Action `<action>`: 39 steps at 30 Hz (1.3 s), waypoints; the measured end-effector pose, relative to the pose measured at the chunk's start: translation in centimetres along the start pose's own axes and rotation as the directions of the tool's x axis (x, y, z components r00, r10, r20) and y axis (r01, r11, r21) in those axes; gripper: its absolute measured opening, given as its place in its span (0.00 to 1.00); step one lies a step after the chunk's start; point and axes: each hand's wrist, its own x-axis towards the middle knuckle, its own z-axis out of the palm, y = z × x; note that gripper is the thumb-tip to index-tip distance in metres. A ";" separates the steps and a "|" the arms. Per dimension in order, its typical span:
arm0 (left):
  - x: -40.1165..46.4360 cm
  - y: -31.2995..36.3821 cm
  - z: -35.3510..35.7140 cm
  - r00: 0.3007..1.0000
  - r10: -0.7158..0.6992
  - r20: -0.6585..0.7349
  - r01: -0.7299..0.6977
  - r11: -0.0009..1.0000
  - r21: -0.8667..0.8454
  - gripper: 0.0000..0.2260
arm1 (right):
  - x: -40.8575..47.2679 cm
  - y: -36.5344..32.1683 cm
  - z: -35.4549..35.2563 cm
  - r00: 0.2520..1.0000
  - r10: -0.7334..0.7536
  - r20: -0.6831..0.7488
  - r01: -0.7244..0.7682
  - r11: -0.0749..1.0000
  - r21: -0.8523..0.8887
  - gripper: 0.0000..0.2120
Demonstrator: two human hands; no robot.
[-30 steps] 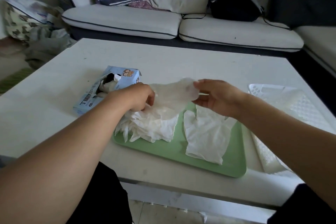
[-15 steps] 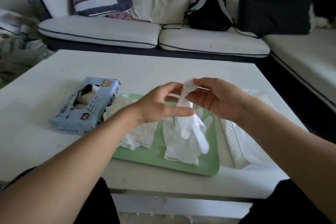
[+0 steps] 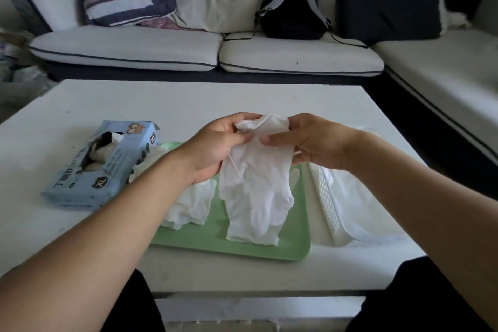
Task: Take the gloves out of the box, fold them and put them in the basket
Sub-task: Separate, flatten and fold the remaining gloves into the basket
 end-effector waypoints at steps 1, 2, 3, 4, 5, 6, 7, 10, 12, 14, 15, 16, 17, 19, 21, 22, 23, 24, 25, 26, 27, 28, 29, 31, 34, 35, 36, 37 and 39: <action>0.2 0.0 -0.2 0.999 0.012 -0.029 -0.011 0.999 0.036 0.13 | 0.2 0.0 -0.1 0.999 -0.002 -0.043 0.002 1.000 -0.016 0.15; 0.3 0.1 -0.5 0.998 0.020 -0.054 -0.016 0.997 0.073 0.13 | 0.3 0.1 -0.2 0.997 0.000 -0.078 -0.002 1.000 -0.019 0.14; 0.4 0.2 -0.8 0.997 0.023 -0.069 -0.016 0.994 0.108 0.13 | 0.5 0.1 -0.3 0.994 0.007 -0.106 -0.008 1.000 -0.011 0.14; 0.3 0.3 -1.0 0.997 0.025 -0.079 -0.013 0.990 0.144 0.13 | 0.6 0.2 -0.3 0.992 0.015 -0.127 -0.015 1.000 -0.001 0.15; 0.2 0.4 -1.3 0.995 0.032 -0.094 -0.014 0.983 0.185 0.14 | 0.7 0.2 -0.3 0.990 0.019 -0.139 -0.018 1.000 0.008 0.15; 0.1 0.6 -1.5 0.993 0.041 -0.114 -0.014 0.973 0.230 0.14 | 0.8 0.3 -0.3 0.990 0.015 -0.143 -0.013 1.000 0.019 0.14; 0.0 0.6 -1.8 0.989 0.057 -0.136 -0.017 0.960 0.281 0.14 | 0.9 0.3 -0.3 0.990 0.011 -0.137 -0.006 0.999 0.037 0.12; 0.0 0.7 -2.4 0.977 0.102 -0.189 -0.017 0.915 0.403 0.11 | 0.9 0.5 -0.2 0.996 -0.003 -0.091 0.012 0.995 0.099 0.08; 0.0 0.5 -2.5 0.974 0.098 -0.204 0.001 0.899 0.437 0.09 | 0.8 0.6 -0.1 0.998 -0.015 -0.059 0.021 0.994 0.107 0.10; -0.1 0.4 -2.2 0.970 0.123 -0.211 -0.013 0.889 0.458 0.09 | 0.8 0.7 -0.1 1.000 -0.011 -0.028 0.014 0.994 0.110 0.11; -0.1 0.2 -2.0 0.969 0.138 -0.206 -0.031 0.891 0.453 0.09 | 0.7 0.7 -0.1 1.000 -0.008 -0.013 0.009 0.994 0.107 0.11; -0.1 0.1 -1.7 0.970 0.146 -0.192 -0.049 0.898 0.437 0.10 | 0.7 0.8 0.0 1.000 -0.009 -0.005 0.009 0.995 0.098 0.13; -0.1 0.0 -1.5 0.974 0.148 -0.173 -0.062 0.904 0.423 0.10 | 0.7 0.8 0.0 1.000 -0.013 -0.011 0.014 0.996 0.088 0.15; -0.2 0.0 -1.2 0.979 0.150 -0.136 -0.080 0.904 0.420 0.12 | 0.7 0.8 0.1 0.999 -0.027 -0.043 0.031 0.995 0.093 0.15; -0.4 0.3 -1.4 0.987 0.118 -0.106 -0.061 0.901 0.430 0.14 | 0.6 0.7 -0.1 0.999 -0.028 -0.029 0.032 0.990 0.134 0.11; -0.5 0.5 -1.6 0.993 0.079 -0.085 -0.036 0.905 0.424 0.15 | 0.5 0.8 -0.1 1.000 -0.021 -0.004 0.022 0.989 0.145 0.10; -0.7 0.7 -1.8 0.998 0.031 -0.053 -0.006 0.910 0.414 0.16 | 0.4 0.8 -0.2 1.000 -0.009 0.021 0.005 0.989 0.149 0.11; -0.9 0.9 -2.0 1.000 -0.014 -0.018 0.021 0.913 0.408 0.18 | 0.5 0.9 -0.2 0.999 0.007 0.038 -0.012 0.988 0.151 0.14; -1.0 0.9 -2.2 0.999 -0.046 0.005 0.040 0.910 0.413 0.19 | 0.5 1.0 -0.2 0.998 0.028 0.051 -0.035 0.989 0.147 0.16; -1.0 0.9 -2.2 0.998 -0.063 0.013 0.052 0.904 0.424 0.19 | 0.6 1.1 -0.1 0.997 0.051 0.065 -0.060 0.988 0.144 0.16; -0.9 0.8 -2.2 0.998 -0.070 0.003 0.062 0.897 0.439 0.17 | 0.7 1.3 -0.1 0.994 0.080 0.081 -0.091 0.985 0.145 0.14; -0.7 0.6 -2.2 0.997 -0.072 -0.014 0.071 0.885 0.461 0.15 | 0.8 1.4 0.0 0.989 0.108 0.101 -0.123 0.981 0.147 0.12; -0.4 0.4 -2.1 0.997 -0.073 -0.034 0.080 0.870 0.487 0.13 | 0.9 1.5 0.0 0.983 0.135 0.122 -0.152 0.977 0.149 0.11; 0.2 -0.3 -2.1 0.995 -0.077 -0.063 0.099 0.840 0.534 0.08 | 1.2 1.8 -0.1 0.976 0.173 0.135 -0.192 0.971 0.144 0.10; 0.8 -1.1 -2.4 0.991 -0.102 -0.085 0.133 0.822 0.553 0.08 | 1.9 2.2 -0.4 0.965 0.231 0.125 -0.244 0.964 0.105 0.15; 1.0 -1.3 -2.5 0.990 -0.106 -0.093 0.141 0.800 0.583 0.08 | 2.1 2.4 -0.4 0.963 0.242 0.115 -0.252 0.964 0.079 0.16; 1.2 -1.5 -2.5 0.990 -0.098 -0.101 0.139 0.775 0.616 0.08 | 2.3 2.6 -0.3 0.966 0.243 0.088 -0.248 0.968 0.040 0.14; 1.3 -1.7 -2.3 0.991 -0.068 -0.113 0.124 0.768 0.629 0.08 | 2.6 2.8 -0.2 0.975 0.221 0.031 -0.221 0.975 -0.006 0.11; 1.9 -2.0 -2.1 0.985 0.087 -0.151 0.020 0.806 0.591 0.06 | 3.2 2.7 -0.1 0.980 0.062 -0.188 -0.083 0.991 -0.108 0.06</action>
